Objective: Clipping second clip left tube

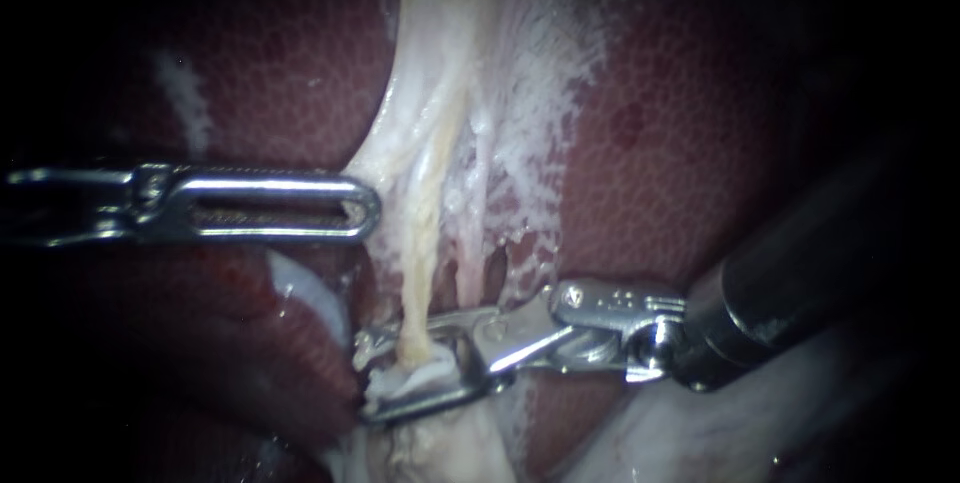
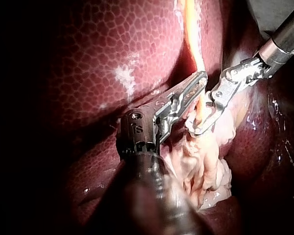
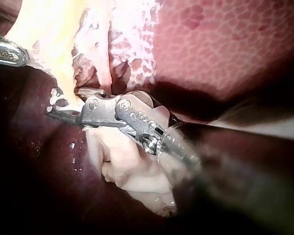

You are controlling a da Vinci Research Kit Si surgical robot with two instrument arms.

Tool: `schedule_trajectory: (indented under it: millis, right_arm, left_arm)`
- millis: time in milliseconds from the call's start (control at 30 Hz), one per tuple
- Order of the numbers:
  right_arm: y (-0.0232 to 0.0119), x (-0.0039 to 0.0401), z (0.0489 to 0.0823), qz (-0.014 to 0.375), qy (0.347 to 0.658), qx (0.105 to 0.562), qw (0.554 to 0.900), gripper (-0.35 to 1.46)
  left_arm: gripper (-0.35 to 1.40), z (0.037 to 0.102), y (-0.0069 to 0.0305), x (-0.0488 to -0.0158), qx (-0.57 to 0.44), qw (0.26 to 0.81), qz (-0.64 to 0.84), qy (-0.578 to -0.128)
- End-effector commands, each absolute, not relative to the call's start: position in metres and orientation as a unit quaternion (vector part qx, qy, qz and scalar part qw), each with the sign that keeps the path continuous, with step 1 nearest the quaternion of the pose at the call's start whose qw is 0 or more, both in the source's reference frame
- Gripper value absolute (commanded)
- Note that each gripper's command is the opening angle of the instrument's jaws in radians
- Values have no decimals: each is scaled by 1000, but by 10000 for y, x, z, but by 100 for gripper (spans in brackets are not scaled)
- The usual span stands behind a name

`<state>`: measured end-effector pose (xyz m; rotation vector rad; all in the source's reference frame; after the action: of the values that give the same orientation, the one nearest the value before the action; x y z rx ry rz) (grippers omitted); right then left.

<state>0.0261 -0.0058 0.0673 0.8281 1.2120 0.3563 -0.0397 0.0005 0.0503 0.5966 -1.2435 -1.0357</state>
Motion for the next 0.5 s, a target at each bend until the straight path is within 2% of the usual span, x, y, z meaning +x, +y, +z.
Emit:
schedule_trajectory:
  millis: [33,167,500]
  right_arm:
    - [-55,260,675,166,550,371,730,-31]
    - [-45,256,679,172,549,367,731,-35]
    - [-46,254,683,175,544,370,733,-35]
  left_arm:
    - [-35,503,5,-396,263,651,-456,-547]
    - [-35,503,5,-397,263,651,-456,-547]
    - [-35,504,4,-397,263,651,-456,-547]
